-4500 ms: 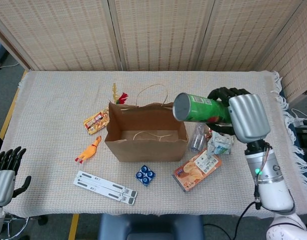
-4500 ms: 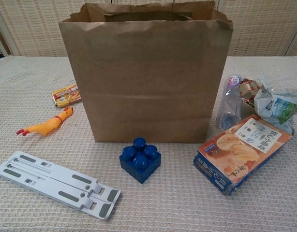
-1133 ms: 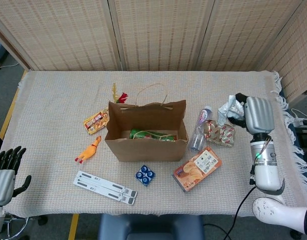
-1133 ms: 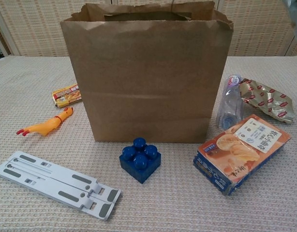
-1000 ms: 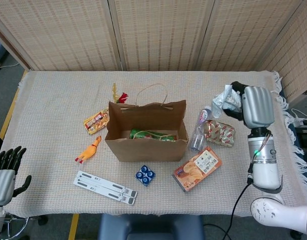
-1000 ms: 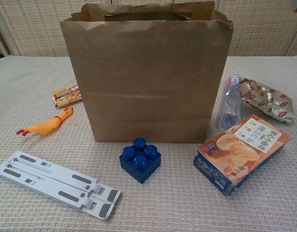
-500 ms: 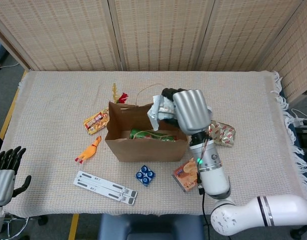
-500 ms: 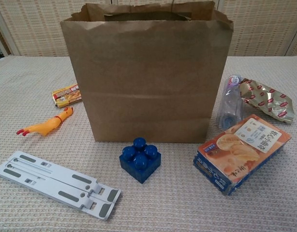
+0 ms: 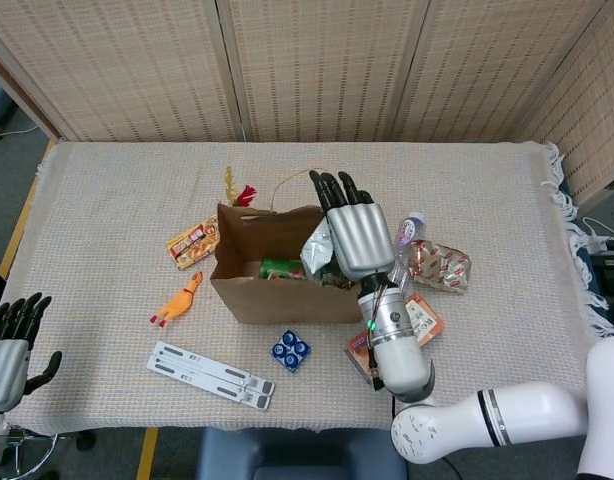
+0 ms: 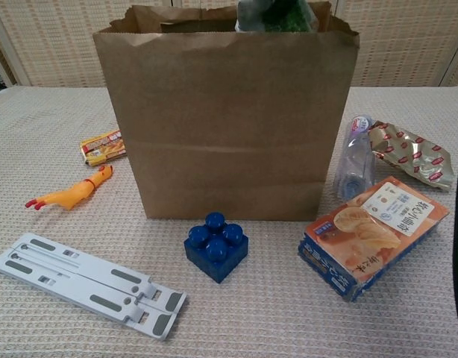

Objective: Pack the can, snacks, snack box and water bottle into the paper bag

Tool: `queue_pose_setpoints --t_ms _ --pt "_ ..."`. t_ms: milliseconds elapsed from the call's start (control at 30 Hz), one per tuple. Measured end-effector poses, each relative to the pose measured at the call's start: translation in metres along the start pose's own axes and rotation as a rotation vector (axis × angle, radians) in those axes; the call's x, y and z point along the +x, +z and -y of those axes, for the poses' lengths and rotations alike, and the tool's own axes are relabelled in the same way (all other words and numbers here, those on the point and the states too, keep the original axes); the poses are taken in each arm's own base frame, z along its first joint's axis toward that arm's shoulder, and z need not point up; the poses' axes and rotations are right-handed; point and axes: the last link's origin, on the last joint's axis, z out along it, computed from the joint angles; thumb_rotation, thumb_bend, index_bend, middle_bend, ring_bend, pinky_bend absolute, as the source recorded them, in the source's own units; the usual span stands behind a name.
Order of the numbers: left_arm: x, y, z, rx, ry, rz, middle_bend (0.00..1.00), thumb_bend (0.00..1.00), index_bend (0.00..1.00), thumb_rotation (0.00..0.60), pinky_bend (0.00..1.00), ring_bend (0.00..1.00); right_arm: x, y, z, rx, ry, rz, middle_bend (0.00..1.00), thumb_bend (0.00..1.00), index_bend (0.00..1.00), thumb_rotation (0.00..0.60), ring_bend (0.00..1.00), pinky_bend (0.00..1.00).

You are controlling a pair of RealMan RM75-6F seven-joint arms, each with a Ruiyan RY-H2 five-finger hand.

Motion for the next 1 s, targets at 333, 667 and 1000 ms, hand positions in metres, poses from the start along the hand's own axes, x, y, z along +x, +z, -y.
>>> queue_pose_setpoints --t_ms 333,667,1000 --pt "0.000 -0.001 0.000 0.005 0.006 -0.005 0.00 0.38 0.03 0.600 0.00 0.00 0.041 -0.014 -0.065 -0.102 0.063 -0.098 0.06 0.01 0.00 0.600 0.01 0.23" --pt "-0.001 0.000 -0.003 0.012 0.022 -0.009 0.00 0.38 0.03 0.600 0.00 0.00 0.033 -0.026 -0.128 -0.160 0.117 -0.035 0.06 0.01 0.00 0.600 0.01 0.22" --pt "-0.001 0.000 -0.001 0.010 0.009 -0.006 0.00 0.38 0.03 0.600 0.00 0.00 0.020 -0.022 -0.102 -0.100 0.111 -0.008 0.06 0.01 0.00 0.600 0.02 0.21"
